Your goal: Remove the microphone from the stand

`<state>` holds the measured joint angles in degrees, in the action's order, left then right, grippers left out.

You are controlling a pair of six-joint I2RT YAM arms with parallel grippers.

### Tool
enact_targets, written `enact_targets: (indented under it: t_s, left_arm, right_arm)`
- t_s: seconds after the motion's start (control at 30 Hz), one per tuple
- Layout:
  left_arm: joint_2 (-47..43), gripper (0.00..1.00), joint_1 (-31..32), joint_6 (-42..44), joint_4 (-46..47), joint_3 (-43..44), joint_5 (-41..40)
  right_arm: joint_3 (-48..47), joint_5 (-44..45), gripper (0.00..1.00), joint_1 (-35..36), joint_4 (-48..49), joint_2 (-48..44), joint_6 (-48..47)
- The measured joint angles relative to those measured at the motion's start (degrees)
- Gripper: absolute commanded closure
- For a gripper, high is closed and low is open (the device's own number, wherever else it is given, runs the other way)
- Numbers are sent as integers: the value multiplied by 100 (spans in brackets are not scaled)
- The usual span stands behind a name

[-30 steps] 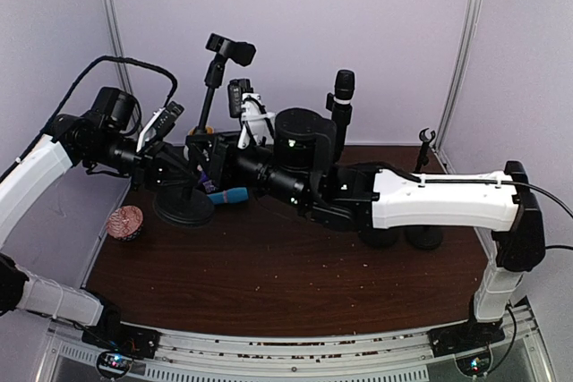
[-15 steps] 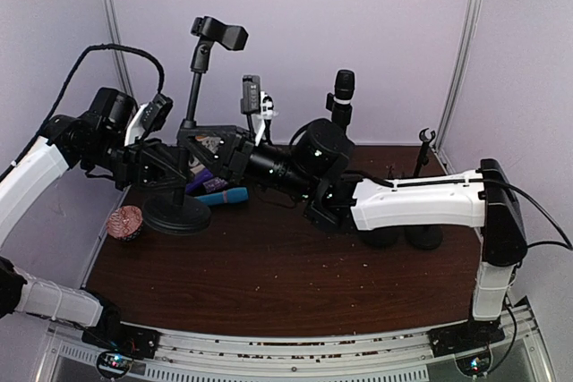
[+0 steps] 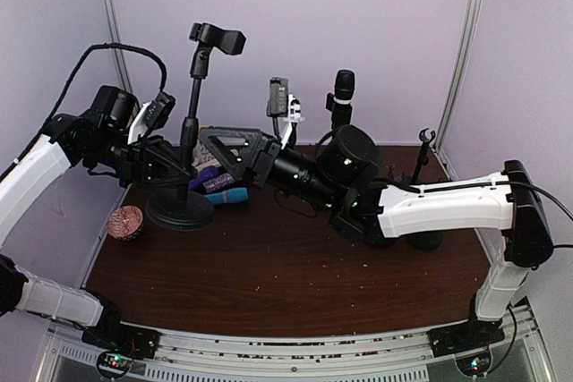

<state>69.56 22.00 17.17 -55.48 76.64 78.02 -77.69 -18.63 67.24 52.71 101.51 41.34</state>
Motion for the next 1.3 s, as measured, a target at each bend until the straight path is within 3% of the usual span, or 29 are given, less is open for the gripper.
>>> enact_targets:
  t_s: [0.23,0.47,0.73,1.17,1.3]
  left_arm:
    - [22,100,-11,35,13,63,-133]
    - [24,100,-11,55,15,72,-190]
    - [24,100,-59,199,20,72,-402]
    - [20,100,-57,417,13,74,-741]
    - [20,100,-57,446,11,74,-776]
  right_arm:
    - [76,1038,43,269,-903,-487,-975]
    - [-407,1340,50,470,-1672,-348,-1554]
    - [-1165,1598,65,511,-2275,-22,-1821]
    - [-1681,1961,68,514,-3025,254,-1757]
    - [-1679,2004,76,522,-3034,286,-1683]
